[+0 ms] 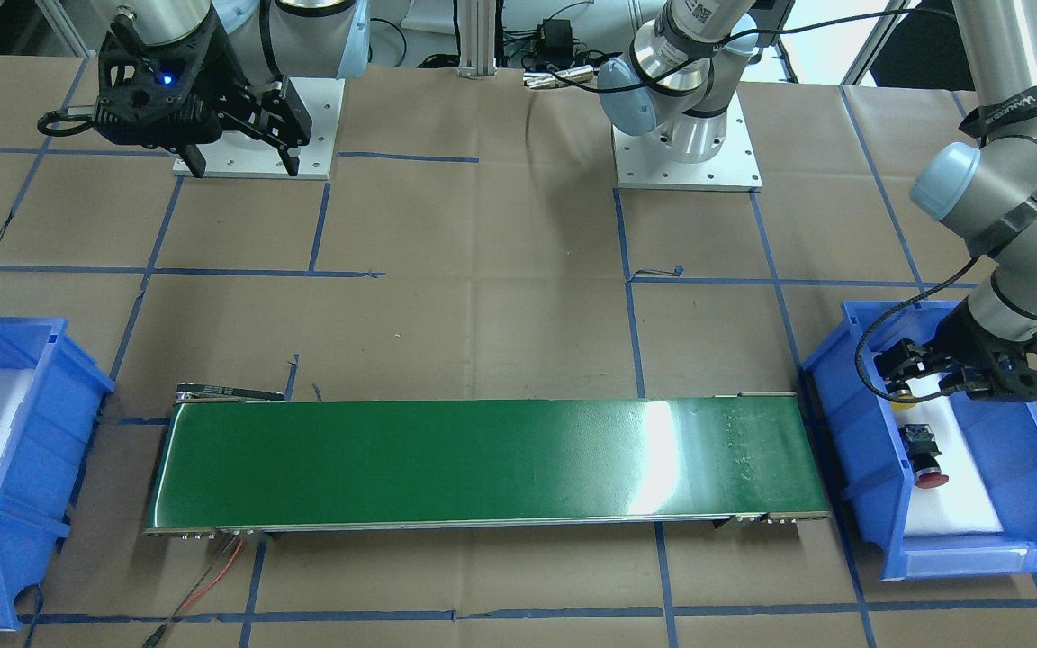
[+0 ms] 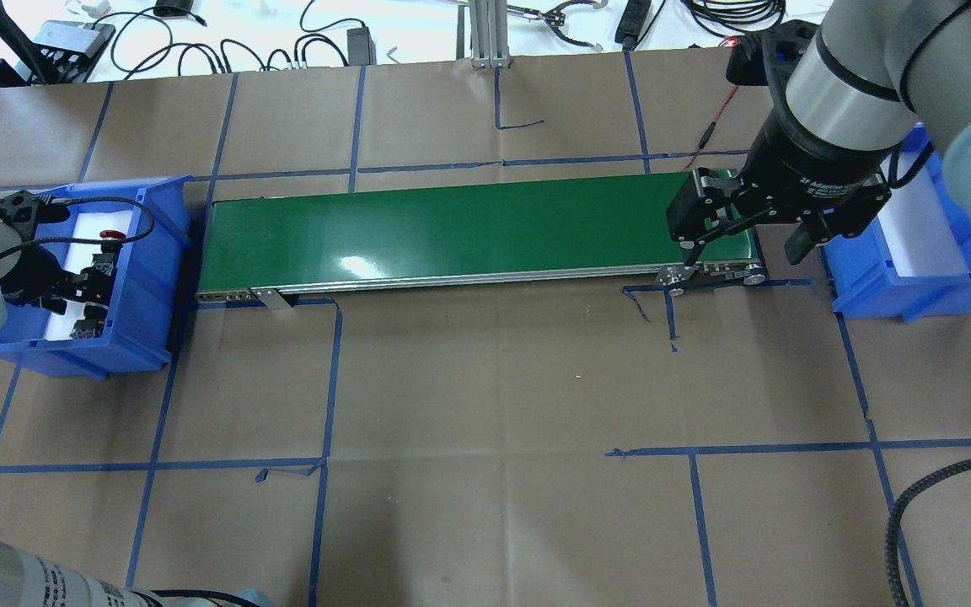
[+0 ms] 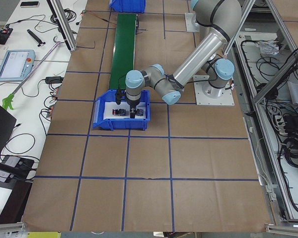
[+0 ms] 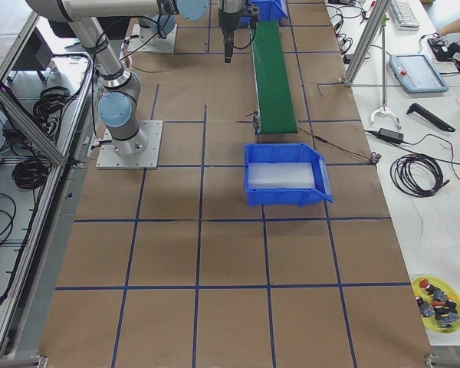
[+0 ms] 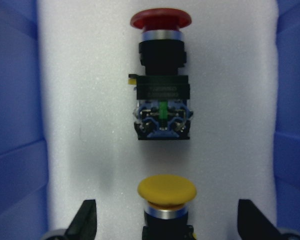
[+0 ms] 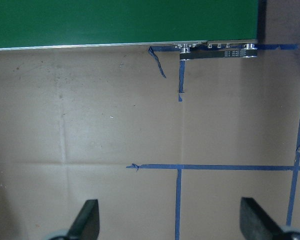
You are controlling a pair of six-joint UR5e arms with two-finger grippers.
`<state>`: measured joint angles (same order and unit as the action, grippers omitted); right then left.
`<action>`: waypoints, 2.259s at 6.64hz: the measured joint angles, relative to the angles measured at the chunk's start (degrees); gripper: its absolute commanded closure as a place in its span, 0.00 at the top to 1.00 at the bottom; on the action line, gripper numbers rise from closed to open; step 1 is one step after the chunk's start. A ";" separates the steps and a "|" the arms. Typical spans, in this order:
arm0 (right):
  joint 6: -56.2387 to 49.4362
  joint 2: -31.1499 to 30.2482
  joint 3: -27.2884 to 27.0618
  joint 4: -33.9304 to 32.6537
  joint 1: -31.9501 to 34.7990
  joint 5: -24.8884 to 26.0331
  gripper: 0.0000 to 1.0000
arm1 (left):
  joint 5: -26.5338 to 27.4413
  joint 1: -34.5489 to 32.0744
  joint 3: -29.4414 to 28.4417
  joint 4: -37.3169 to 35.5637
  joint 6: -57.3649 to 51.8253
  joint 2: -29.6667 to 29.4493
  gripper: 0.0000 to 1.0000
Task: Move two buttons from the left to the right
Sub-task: 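Lower the left gripper into the bin onto the yellow-capped button, then close the left gripper on the yellow button and lift it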
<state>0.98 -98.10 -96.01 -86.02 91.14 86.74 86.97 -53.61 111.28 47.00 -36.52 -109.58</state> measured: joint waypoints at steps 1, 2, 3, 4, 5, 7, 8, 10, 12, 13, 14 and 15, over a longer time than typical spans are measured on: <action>-0.01 0.05 0.01 0.00 0.00 0.02 1.00 | 0.22 0.04 0.93 -0.07 0.15 0.17 0.85; -0.01 -0.02 0.00 0.04 0.00 0.06 1.00 | 0.38 0.13 1.79 -0.12 0.36 0.50 0.61; 0.01 -0.09 0.07 -0.03 0.00 0.06 1.00 | 0.47 0.20 2.10 -0.12 0.57 0.87 0.33; 0.05 -0.02 0.30 -0.29 0.02 0.03 1.00 | 0.53 0.29 2.02 -0.03 0.61 1.12 0.13; 0.07 0.17 0.72 -0.55 0.06 -0.01 1.00 | 0.54 0.42 1.80 0.17 0.58 1.25 0.00; 0.08 0.63 1.31 -0.95 0.08 -0.07 1.00 | 0.35 0.77 1.47 0.51 0.27 1.56 0.00; 0.08 0.74 1.40 -1.19 0.09 -0.08 1.00 | 0.27 0.81 0.91 0.66 0.16 2.08 0.00; 0.07 0.82 1.46 -2.13 0.11 -0.33 1.00 | 0.20 0.74 -2.67 4.75 0.12 4.12 0.00; 0.08 0.87 1.51 -2.64 0.16 -0.87 1.00 | 0.14 0.55 -10.67 16.21 0.19 5.91 0.00; 0.07 0.88 1.52 -2.71 0.16 -0.93 1.00 | 0.13 0.25 -15.16 21.79 0.32 5.83 0.00; 0.08 0.91 1.53 -2.73 0.13 -0.93 1.00 | 0.05 -0.28 -18.71 25.95 0.47 5.41 0.00; 0.07 0.95 1.51 -2.74 0.10 -0.90 1.00 | -0.09 -1.67 -20.65 28.05 1.02 5.22 0.00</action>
<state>1.05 -97.15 -94.50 -88.76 91.24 85.84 86.89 -55.28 90.63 75.04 -35.50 -104.36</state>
